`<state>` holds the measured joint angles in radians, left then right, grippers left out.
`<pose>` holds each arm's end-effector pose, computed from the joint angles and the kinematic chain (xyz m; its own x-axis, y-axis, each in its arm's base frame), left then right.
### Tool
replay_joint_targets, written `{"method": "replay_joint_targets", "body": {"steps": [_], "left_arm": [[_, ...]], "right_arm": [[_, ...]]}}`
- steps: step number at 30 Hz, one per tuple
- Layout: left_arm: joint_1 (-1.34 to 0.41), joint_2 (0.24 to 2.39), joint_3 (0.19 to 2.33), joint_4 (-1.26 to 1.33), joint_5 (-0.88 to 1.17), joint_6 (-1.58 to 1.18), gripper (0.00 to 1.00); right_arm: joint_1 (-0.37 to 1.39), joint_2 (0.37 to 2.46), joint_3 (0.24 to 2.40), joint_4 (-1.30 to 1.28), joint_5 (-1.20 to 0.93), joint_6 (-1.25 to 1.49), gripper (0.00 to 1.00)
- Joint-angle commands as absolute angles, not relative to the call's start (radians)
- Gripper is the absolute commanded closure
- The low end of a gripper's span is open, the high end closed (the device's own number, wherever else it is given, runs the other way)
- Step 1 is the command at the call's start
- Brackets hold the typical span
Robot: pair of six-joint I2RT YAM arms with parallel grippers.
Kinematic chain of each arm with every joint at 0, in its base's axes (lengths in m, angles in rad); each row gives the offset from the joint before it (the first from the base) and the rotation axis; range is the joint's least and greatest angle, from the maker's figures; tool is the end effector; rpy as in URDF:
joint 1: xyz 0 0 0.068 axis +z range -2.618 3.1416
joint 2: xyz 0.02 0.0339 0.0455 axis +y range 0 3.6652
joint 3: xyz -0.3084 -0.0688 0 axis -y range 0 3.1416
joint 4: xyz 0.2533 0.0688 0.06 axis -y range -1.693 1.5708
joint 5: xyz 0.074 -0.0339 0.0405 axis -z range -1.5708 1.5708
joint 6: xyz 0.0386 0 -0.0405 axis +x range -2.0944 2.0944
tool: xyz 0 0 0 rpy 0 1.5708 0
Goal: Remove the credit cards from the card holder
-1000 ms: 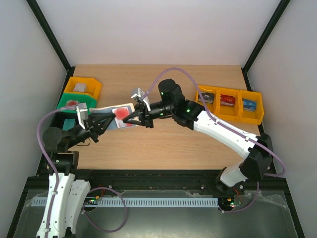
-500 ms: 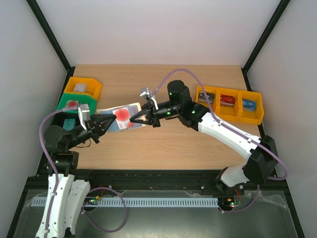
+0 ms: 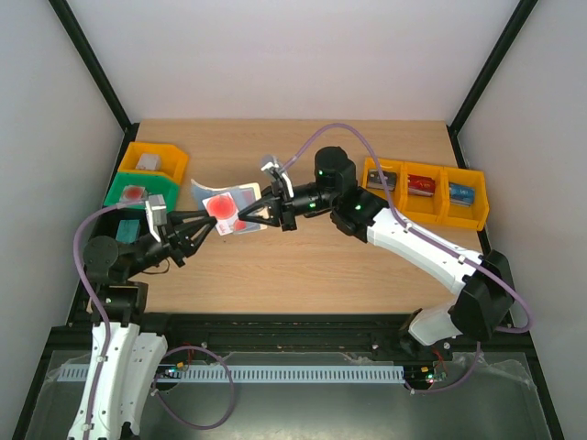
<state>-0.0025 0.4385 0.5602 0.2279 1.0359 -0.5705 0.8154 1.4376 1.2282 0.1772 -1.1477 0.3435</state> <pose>0.0728 -0.0334 0.3668 -0.1489 -0.2749 -0.9499 0.8663 0.4269 -0.2594 0.2000 0.2637 0.4223 -0.3319 -0.1507 -0.9312 -0.8623 -0.3518 0.3643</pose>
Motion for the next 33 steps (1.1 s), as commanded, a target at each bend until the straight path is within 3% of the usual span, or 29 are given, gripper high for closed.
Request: {"method": "replay_joint_targets", "body": {"steps": [1, 4, 12, 15, 24, 29, 33], "left_arm": [[-0.011, 0.432, 0.530, 0.294, 1.031, -0.632, 0.74], [-0.023, 0.436, 0.518, 0.350, 1.033, -0.667, 0.75], [-0.037, 0.434, 0.494, 0.458, 1.076, -0.740, 0.96], [-0.035, 0.433, 0.503, 0.449, 1.072, -0.751, 0.98], [0.012, 0.432, 0.608, -0.130, 0.738, -0.411, 0.98], [0.042, 0.450, 0.670, -0.166, 0.747, -0.362, 0.98], [0.070, 0.491, 0.767, -0.254, 0.795, -0.245, 0.98]], "right_arm": [[0.829, 1.427, 1.228, 0.317, -1.187, 0.398, 0.98], [0.840, 1.435, 1.233, 0.320, -1.182, 0.397, 0.98], [0.841, 1.454, 1.247, 0.282, -1.146, 0.378, 0.98], [0.830, 1.457, 1.260, 0.231, -1.124, 0.356, 0.98], [0.614, 1.412, 1.166, 0.095, -0.962, 0.454, 0.98], [0.548, 1.448, 1.121, -0.054, -0.852, 0.467, 0.98], [0.545, 1.493, 1.066, -0.098, -0.885, 0.473, 0.98]]}}
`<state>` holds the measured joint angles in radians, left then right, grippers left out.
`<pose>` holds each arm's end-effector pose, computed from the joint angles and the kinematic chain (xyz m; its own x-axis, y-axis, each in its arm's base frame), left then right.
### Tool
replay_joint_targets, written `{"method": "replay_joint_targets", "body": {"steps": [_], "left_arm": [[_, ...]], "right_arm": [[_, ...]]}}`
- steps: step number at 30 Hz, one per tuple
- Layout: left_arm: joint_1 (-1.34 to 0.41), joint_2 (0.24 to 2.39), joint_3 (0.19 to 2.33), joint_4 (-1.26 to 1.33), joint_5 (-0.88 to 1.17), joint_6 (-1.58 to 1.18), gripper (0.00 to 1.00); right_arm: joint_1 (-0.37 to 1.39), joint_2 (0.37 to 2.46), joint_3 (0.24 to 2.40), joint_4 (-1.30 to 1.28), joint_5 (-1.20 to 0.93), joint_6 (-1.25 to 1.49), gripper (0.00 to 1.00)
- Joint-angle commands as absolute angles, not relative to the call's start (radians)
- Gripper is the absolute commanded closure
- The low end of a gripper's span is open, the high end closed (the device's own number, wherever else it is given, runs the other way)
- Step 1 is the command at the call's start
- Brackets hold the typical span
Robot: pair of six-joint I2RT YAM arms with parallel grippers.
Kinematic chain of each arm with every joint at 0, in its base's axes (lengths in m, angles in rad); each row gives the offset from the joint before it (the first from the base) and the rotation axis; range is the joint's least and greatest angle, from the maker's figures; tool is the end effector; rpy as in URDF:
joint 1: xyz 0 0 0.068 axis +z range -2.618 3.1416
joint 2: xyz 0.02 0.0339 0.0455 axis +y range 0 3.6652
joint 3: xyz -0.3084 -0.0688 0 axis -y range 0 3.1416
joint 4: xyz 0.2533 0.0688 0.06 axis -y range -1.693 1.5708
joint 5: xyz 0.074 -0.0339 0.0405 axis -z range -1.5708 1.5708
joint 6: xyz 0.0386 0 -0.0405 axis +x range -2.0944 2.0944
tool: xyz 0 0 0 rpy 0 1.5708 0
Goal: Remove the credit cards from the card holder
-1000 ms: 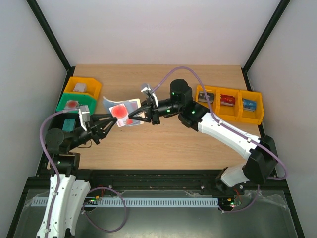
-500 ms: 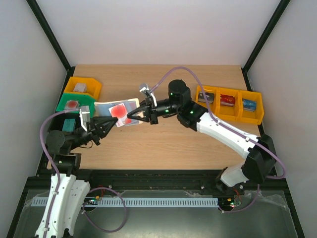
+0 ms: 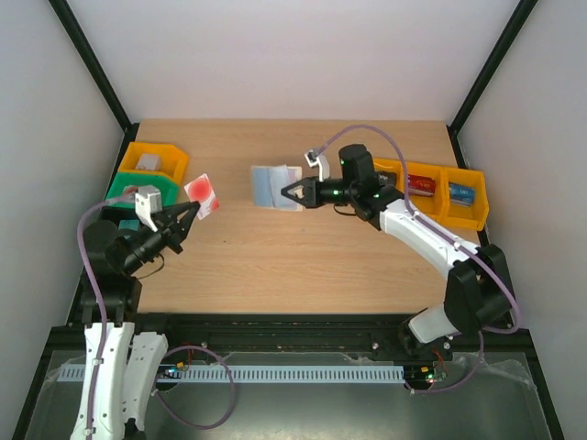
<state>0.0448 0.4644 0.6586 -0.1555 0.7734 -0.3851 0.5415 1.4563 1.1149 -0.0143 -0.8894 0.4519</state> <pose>0.0839 -0.0232 0.3633 -0.2141 -0.2787 -0.9362 0.6311 0.6921 -0.3503 0.2722 0.1987 0.3574 -0.6827 -0.0896 -0.7252 -0.7230 0.2264 0.6527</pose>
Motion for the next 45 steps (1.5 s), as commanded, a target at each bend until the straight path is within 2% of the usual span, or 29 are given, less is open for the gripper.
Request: {"method": "replay_joint_targets", "body": {"steps": [1, 7, 14, 19, 23, 27, 30, 33, 37, 41, 45], "left_arm": [[0.078, 0.505, 0.796, -0.293, 0.795, -0.207, 0.98], [0.170, 0.645, 0.896, -0.451, 0.666, -0.125, 0.98], [0.238, 0.691, 0.875, -0.409, 0.767, -0.216, 0.98], [0.239, 0.682, 0.886, -0.419, 0.793, -0.235, 0.98], [0.238, 0.699, 0.911, -0.454, 0.787, -0.238, 0.98], [0.234, 0.720, 0.963, -0.558, 0.795, -0.152, 0.98], [0.228, 0.709, 1.016, -0.663, 0.764, -0.036, 0.98], [0.227, 0.663, 1.029, -0.724, 0.744, 0.042, 0.98], [0.225, 0.616, 1.004, -0.696, 0.867, 0.102, 0.98], [0.220, 0.646, 1.031, -0.655, 1.007, 0.113, 0.98], [0.213, 0.814, 1.199, -0.735, 0.981, 0.151, 0.98]], "right_arm": [[0.545, 1.500, 1.047, -0.096, -0.894, 0.471, 0.98], [0.540, 1.571, 1.008, -0.091, -0.951, 0.425, 0.98], [0.538, 1.696, 0.965, -0.053, -1.015, 0.473, 0.98], [0.534, 1.682, 0.910, -0.027, -0.927, 0.505, 0.97], [0.510, 1.683, 0.843, 0.020, -0.827, 0.542, 0.85], [0.482, 1.685, 0.797, -0.018, -0.692, 0.517, 0.56], [0.455, 1.613, 0.792, -0.091, -0.543, 0.473, 0.43], [0.454, 1.483, 0.850, -0.216, -0.328, 0.423, 0.38], [0.454, 1.270, 0.931, -0.292, -0.214, 0.376, 0.33], [0.454, 1.125, 1.043, -0.296, -0.395, 0.280, 0.33], [0.455, 1.072, 1.116, -0.251, -0.665, 0.214, 0.31]]}}
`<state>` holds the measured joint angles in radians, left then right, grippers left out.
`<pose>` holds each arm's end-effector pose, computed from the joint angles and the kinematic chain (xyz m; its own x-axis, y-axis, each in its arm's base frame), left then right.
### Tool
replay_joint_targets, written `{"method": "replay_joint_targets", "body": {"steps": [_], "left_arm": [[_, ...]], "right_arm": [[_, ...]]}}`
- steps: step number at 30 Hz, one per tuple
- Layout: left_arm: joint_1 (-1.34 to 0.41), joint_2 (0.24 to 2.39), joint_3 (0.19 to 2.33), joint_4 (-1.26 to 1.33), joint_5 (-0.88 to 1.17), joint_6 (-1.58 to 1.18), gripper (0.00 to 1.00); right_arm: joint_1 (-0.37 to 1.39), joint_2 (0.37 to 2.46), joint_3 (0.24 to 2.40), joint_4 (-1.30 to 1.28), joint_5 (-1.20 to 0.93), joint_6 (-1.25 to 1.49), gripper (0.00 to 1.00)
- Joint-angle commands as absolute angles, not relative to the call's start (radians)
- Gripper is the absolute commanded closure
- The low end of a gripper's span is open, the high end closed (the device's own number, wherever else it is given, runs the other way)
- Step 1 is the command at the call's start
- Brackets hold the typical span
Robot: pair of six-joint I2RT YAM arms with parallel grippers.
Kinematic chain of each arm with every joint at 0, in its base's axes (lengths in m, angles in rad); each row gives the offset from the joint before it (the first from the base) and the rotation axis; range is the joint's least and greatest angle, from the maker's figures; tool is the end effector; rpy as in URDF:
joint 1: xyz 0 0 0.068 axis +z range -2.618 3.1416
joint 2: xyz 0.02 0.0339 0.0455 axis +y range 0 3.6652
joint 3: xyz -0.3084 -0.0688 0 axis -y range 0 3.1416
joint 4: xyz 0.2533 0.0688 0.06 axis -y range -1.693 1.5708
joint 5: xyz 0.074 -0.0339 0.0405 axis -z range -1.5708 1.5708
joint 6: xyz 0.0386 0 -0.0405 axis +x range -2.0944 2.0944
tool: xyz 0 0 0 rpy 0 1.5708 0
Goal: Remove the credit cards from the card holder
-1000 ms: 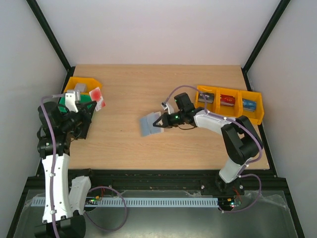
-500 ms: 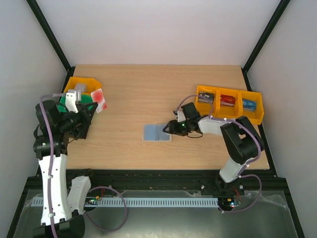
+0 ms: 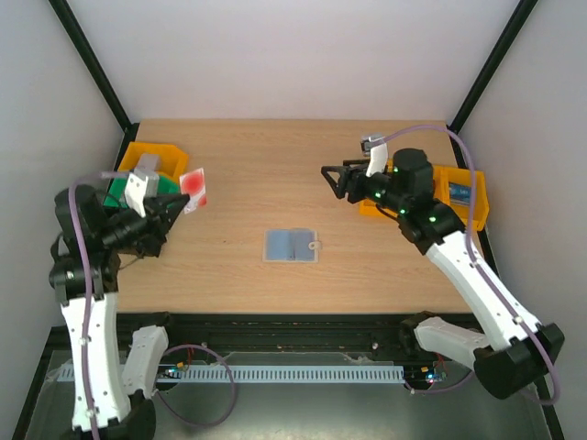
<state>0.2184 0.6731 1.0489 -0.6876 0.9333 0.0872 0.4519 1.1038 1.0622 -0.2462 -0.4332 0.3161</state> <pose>0.0895 -0.0119 0.4248 -0.2446 -0.0012 -0.9696 0.6415 0.7497 -0.1627 0.2100 0.1199 0.4073 -0.4785 0.0814 -0.8743 -0.6415 0.6475 0.4113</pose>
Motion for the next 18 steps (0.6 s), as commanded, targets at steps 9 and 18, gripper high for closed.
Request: {"method": "replay_joint_targets", "body": {"steps": [9, 18], "left_arm": [[0.217, 1.403, 1.757, -1.065, 0.608, 0.247, 0.98], [0.261, 1.795, 2.056, -1.256, 0.213, 0.374, 0.98]], "right_arm": [[0.452, 1.241, 1.353, -0.158, -0.797, 0.054, 0.23], [0.329, 1.677, 1.713, -0.202, -0.922, 0.095, 0.22]]}}
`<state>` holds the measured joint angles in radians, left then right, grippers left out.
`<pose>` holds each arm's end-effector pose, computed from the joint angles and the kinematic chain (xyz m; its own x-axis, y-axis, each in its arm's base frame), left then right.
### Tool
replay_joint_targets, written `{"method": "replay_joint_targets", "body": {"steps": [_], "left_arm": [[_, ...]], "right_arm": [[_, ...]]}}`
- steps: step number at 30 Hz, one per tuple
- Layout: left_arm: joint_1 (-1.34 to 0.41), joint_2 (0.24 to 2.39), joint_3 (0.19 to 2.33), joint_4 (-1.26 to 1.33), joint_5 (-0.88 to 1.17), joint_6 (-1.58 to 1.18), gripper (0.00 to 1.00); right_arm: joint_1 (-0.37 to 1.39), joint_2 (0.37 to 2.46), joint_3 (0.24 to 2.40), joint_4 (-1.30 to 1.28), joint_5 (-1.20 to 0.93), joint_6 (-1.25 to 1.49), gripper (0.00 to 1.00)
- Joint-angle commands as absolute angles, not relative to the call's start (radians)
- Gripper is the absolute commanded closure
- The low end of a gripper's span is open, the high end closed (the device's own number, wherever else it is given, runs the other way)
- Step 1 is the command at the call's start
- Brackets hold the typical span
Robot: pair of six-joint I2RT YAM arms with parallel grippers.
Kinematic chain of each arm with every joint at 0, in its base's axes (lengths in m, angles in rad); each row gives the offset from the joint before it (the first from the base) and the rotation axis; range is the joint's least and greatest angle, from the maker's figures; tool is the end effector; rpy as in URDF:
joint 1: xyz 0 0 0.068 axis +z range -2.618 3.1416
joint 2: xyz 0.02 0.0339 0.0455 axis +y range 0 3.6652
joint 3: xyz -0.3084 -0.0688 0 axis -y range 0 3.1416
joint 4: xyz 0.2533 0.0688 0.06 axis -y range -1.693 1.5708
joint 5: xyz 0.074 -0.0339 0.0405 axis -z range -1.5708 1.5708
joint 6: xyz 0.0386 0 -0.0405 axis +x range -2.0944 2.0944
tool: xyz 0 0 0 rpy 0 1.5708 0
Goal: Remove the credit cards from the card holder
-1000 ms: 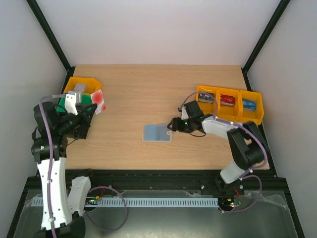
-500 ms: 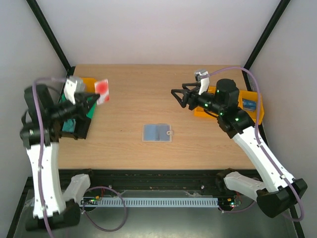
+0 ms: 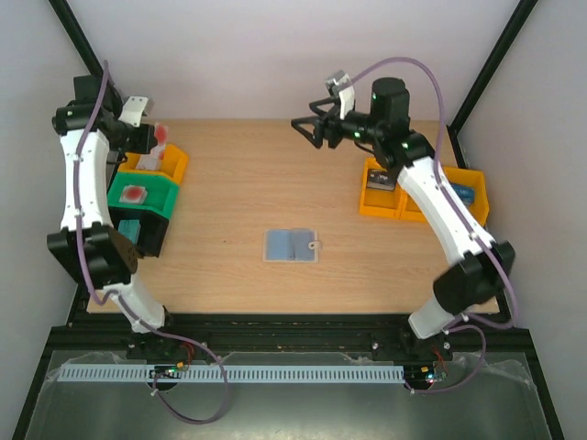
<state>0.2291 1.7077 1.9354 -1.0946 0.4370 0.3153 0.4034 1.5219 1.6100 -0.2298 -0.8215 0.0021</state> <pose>0.3600 0.0672 0.4516 -0.6869 0.1283 -0.7153 0.2882 0.9517 -0.1060 0.3120 0.1639 0.4894 -0.1319 -0.0547 -0.9898 -0.9337 0.3420 0.1055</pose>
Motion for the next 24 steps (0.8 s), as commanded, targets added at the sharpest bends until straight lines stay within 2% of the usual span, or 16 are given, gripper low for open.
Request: {"method": "replay_joint_targets", "body": {"steps": [1, 3, 6, 14, 24], "left_arm": [[0.274, 1.829, 2.091, -1.282, 0.185, 0.373, 0.98], [0.300, 1.865, 2.120, -1.293, 0.144, 0.373, 0.98], [0.342, 1.884, 2.102, -1.293, 0.120, 0.418, 0.98], [0.385, 1.961, 2.009, -1.292, 0.022, 0.534, 0.98], [0.417, 2.118, 2.036, -1.235, 0.105, 0.558, 0.98]], "right_arm": [[0.308, 1.721, 1.736, -0.150, -0.952, 0.171, 0.22], [0.281, 1.797, 1.760, -0.030, -0.994, 0.356, 0.22], [0.269, 1.873, 1.787, 0.055, -0.999, 0.456, 0.22], [0.270, 1.962, 1.831, 0.040, -1.000, 0.468, 0.24], [0.270, 1.968, 1.829, -0.013, -1.000, 0.444, 0.26]]}}
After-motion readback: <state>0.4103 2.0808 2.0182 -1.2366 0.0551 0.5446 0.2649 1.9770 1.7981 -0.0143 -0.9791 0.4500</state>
